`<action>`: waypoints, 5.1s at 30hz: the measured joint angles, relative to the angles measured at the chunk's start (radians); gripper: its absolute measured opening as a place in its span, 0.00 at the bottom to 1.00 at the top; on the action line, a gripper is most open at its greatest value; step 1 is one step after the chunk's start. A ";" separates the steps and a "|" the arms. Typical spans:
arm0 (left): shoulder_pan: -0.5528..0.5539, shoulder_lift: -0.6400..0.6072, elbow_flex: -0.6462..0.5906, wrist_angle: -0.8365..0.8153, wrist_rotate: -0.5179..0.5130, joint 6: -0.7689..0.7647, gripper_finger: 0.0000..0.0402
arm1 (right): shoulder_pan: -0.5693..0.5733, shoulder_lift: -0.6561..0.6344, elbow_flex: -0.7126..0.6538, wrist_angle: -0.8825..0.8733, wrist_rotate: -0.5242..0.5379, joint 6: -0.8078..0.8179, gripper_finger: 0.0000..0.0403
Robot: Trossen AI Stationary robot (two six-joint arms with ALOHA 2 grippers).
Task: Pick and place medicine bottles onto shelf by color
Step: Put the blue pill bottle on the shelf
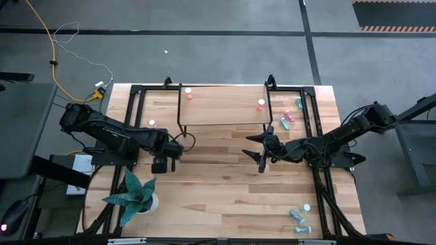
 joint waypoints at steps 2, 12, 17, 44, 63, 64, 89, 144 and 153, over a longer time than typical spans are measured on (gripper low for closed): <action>0.005 0.013 0.000 0.011 -0.027 0.104 0.43 | 0.000 0.000 0.000 0.000 0.000 -0.001 0.65; 0.003 0.128 0.000 -0.013 0.025 0.402 0.43 | 0.000 0.000 0.000 -0.002 0.000 -0.002 0.65; 0.004 0.223 0.000 -0.015 -0.018 0.448 0.43 | 0.000 0.000 0.000 -0.002 0.000 -0.001 0.65; 0.004 0.363 -0.002 0.018 0.026 0.357 0.25 | 0.000 0.000 0.000 -0.002 0.000 -0.002 0.65; -0.078 0.216 0.276 -0.022 0.200 0.129 0.23 | 0.000 0.000 0.000 0.000 0.000 -0.002 0.65; -0.095 0.187 0.286 0.013 0.176 0.106 0.23 | 0.000 0.000 0.000 0.000 0.000 -0.002 0.65; 0.035 -0.180 -0.151 1.281 -0.783 -0.006 0.23 | 0.000 -0.001 0.000 0.029 0.001 -0.002 0.65; 0.350 -0.032 -0.095 1.096 -0.621 -0.154 0.28 | 0.000 -0.001 0.000 0.027 0.001 -0.002 0.65; 0.350 -0.032 -0.095 1.096 -0.619 -0.161 0.36 | 0.000 -0.001 0.000 0.027 0.001 -0.002 0.65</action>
